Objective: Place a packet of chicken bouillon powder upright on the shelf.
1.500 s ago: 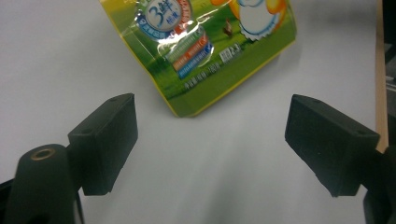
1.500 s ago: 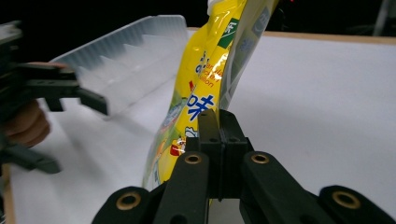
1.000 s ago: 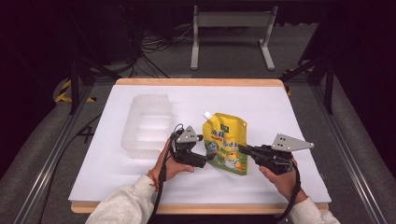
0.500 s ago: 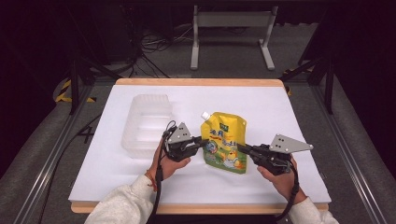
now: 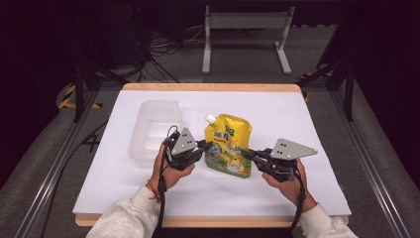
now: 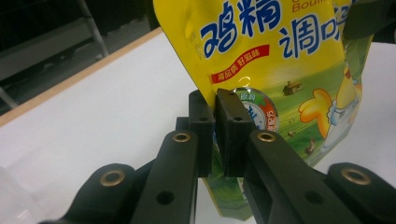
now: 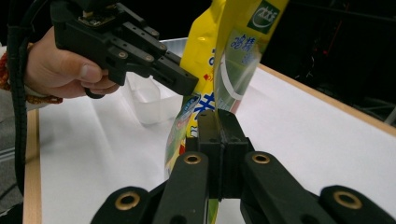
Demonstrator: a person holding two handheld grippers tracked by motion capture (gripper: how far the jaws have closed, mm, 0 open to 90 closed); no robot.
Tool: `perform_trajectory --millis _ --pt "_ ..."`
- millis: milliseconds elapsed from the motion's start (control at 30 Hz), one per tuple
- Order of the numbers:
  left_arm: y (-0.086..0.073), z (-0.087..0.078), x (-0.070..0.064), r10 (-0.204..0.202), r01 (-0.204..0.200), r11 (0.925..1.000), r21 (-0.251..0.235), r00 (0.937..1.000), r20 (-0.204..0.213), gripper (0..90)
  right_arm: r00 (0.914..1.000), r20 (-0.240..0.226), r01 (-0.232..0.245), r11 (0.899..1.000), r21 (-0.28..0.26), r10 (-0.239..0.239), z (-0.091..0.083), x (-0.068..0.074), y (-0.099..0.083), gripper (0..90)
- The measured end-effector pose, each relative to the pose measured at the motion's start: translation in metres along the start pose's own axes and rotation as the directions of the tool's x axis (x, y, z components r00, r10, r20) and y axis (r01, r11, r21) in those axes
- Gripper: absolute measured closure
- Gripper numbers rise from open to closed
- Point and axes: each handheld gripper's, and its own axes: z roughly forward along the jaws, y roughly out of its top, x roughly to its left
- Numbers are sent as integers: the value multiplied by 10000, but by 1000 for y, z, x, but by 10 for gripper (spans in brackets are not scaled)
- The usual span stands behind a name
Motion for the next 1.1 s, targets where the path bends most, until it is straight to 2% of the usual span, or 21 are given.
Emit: perform_trajectory --millis 167,367,500,633,733,833,900,967,1100 --pt "3 -15 8 -98 87 9994 -323 9993 -361 862 9980 129 610 9980 135 -612 17 6 15 900" --pt "6 -33 22 -247 188 9967 -792 9970 -740 874 9977 25 680 9976 -126 -680 36 3 31 900" --pt "6 -43 32 -412 289 9939 -1069 9925 -1147 880 9967 72 815 9960 -354 -813 52 0 44 900" --pt "4 -53 43 -342 164 9941 -1073 9854 -1666 881 9972 57 743 9955 -583 -741 69 -1 53 900" --pt "2 -61 54 -579 348 9915 -1255 9809 -1855 881 9975 22 708 9952 -679 -708 81 1 58 900" --pt "-1 -66 62 -607 336 9903 -1345 9773 -2030 880 9961 96 887 9935 -707 -882 94 2 66 900" --pt "-4 -69 71 -769 446 9871 -1535 9744 -2111 880 9946 200 1030 9921 -712 -1018 104 2 73 900" --pt "-5 -71 81 -798 457 9868 -1550 9719 -2213 880 9945 226 1038 9923 -674 -1025 115 0 78 900" --pt "-8 -74 90 -960 590 9855 -1593 9670 -2358 879 9945 219 1035 9925 -649 -1023 128 -2 82 900"
